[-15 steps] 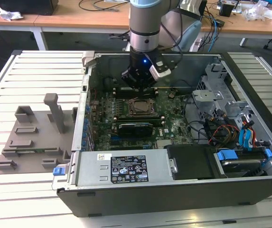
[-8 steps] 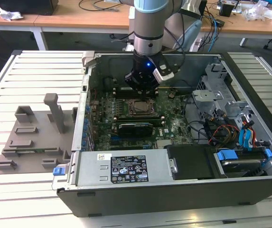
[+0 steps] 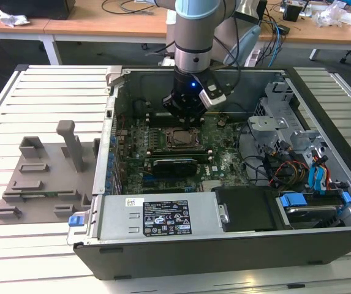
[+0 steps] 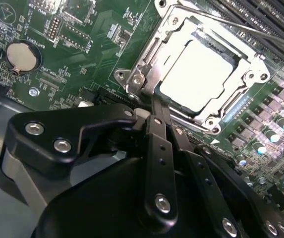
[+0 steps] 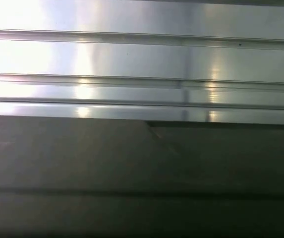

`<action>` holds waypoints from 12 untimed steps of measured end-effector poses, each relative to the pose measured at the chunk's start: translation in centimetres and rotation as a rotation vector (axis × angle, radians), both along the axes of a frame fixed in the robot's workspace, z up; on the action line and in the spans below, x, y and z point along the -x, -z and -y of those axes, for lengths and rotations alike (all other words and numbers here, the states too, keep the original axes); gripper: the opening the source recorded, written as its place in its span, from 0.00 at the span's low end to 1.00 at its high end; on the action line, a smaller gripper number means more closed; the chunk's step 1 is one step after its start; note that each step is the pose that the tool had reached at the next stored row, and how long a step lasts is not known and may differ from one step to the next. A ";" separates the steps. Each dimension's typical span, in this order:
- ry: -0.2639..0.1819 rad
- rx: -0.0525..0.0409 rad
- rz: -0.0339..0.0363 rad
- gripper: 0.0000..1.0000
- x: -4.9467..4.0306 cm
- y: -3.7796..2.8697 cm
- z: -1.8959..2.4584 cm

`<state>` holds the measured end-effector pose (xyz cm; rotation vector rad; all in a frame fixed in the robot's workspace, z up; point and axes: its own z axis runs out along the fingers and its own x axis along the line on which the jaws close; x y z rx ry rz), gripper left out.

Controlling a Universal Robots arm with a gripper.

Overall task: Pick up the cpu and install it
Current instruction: 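Install the first cpu locking lever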

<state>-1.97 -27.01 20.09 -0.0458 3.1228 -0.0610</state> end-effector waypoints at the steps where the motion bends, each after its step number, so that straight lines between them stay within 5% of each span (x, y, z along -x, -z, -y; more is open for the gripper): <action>1: 0.000 -0.0004 0.0001 0.11 -0.01 0.00 -0.05; 4: 0.000 0.0005 0.0011 0.11 -0.01 -0.61 -0.01; 8: 0.000 0.0010 0.0011 0.11 -0.01 -0.65 0.57; 12: 0.000 0.0009 0.0011 0.11 -0.01 -0.65 1.68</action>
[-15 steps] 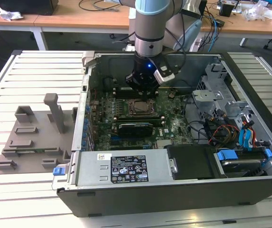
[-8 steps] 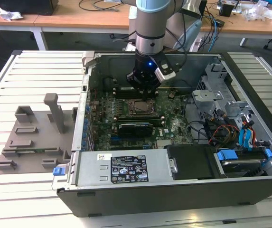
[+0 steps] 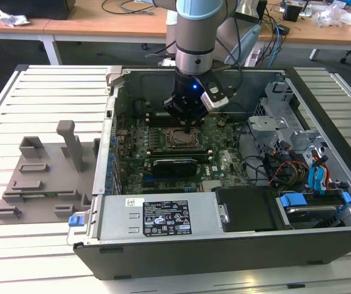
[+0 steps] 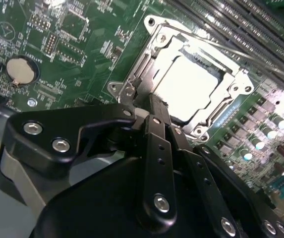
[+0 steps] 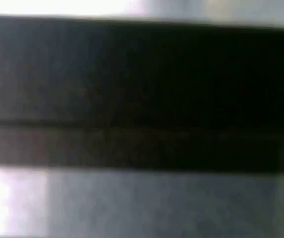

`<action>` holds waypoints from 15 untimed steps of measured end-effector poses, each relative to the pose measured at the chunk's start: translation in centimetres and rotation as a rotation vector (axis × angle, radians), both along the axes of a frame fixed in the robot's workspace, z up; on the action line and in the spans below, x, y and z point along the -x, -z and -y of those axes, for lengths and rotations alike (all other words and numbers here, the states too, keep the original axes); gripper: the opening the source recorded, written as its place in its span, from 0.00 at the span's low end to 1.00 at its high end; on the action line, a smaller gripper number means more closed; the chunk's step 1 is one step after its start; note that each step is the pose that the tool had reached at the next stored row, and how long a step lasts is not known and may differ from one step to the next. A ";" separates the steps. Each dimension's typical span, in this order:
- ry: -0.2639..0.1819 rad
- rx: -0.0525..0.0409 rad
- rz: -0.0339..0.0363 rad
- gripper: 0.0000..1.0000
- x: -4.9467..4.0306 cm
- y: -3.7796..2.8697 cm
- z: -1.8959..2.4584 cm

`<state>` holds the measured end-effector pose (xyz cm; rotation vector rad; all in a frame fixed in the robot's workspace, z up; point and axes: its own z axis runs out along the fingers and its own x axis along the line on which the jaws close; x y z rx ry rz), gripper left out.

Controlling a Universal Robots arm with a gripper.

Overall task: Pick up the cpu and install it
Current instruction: 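Install the first cpu locking lever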

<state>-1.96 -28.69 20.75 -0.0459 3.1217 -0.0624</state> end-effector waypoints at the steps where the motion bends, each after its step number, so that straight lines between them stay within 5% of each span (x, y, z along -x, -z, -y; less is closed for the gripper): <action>1: 0.000 0.0000 0.0000 0.11 0.00 0.00 0.13; 7: 0.000 0.0000 0.0000 0.11 0.00 0.00 1.56; 15: 0.000 0.0009 0.0001 0.11 0.00 -0.78 1.65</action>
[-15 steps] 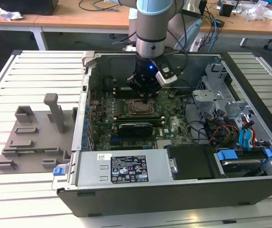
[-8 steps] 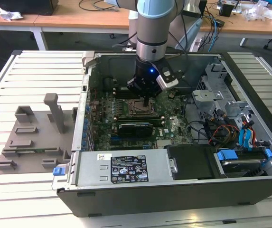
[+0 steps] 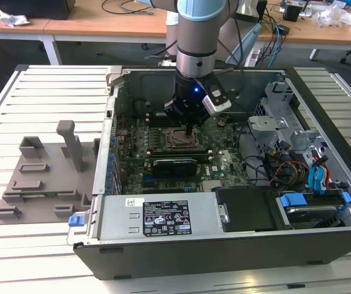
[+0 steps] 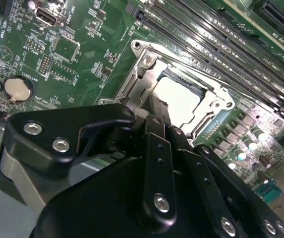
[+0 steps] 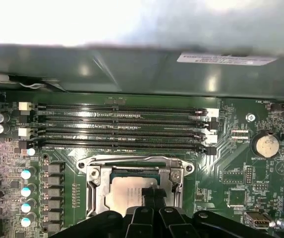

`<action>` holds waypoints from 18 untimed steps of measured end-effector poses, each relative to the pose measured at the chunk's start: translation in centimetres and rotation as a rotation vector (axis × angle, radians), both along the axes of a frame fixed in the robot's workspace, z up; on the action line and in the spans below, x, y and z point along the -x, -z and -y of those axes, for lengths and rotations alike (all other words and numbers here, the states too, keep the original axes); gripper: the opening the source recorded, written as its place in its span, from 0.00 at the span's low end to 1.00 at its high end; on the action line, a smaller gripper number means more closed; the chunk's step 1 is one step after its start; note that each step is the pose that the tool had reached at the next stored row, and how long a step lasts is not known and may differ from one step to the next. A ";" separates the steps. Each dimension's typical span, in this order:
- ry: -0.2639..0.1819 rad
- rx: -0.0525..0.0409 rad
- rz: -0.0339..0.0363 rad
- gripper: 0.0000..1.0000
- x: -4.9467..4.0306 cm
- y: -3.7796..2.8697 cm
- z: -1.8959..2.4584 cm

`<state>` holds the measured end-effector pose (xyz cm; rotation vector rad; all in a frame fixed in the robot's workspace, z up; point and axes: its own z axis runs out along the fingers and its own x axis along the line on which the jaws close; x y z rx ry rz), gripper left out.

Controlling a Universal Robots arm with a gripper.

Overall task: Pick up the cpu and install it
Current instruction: 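Install the first cpu locking lever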

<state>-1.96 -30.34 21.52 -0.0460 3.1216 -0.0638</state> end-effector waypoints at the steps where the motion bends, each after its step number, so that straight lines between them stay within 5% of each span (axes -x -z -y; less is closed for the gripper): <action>1: 0.000 0.0001 0.0000 0.11 0.00 -0.12 0.00; 12: 0.000 0.0021 0.0000 0.11 0.00 -1.63 0.00; 18: 0.000 0.0021 0.0001 0.11 0.00 -1.78 0.00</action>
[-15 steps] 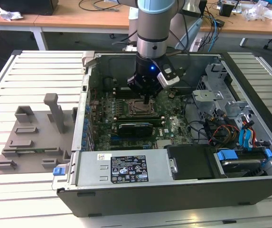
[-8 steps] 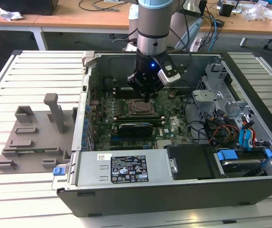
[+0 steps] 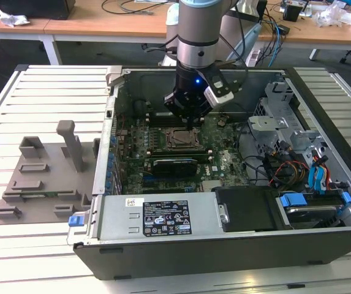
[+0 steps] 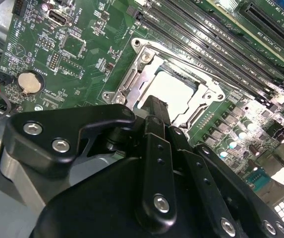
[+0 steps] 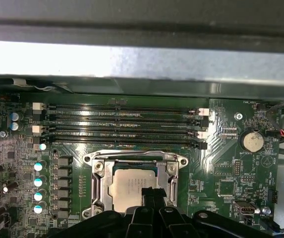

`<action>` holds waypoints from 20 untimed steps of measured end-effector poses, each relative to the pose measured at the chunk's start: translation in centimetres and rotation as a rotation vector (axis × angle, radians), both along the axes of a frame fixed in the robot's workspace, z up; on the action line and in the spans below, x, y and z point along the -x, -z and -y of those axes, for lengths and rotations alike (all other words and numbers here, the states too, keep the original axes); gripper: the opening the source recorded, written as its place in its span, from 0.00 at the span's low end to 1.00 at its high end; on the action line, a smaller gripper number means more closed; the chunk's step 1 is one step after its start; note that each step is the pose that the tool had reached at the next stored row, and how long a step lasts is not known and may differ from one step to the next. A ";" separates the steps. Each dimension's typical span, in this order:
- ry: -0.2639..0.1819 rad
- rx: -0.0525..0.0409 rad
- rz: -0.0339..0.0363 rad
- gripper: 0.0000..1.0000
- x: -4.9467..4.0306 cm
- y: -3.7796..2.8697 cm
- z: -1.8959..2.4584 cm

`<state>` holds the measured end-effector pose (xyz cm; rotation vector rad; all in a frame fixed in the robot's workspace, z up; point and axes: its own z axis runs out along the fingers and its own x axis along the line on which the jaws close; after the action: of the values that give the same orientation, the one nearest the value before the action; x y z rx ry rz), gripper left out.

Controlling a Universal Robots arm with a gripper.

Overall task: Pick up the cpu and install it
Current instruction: 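Install the first cpu locking lever, then install the second cpu locking lever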

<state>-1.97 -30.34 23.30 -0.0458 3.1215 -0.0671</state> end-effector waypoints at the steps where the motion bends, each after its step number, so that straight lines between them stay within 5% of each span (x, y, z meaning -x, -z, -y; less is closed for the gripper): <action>1: 0.000 0.0000 -0.0001 0.11 0.00 0.00 0.00; 14: 0.000 -0.0001 0.0000 0.11 -0.32 -0.01 0.17; 17: 0.000 0.0000 0.0000 0.11 -0.32 -0.01 1.23; 20: 0.000 0.0000 0.0000 0.11 -0.33 -0.01 1.81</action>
<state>-1.64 -32.15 23.31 -0.0459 3.1215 -0.0672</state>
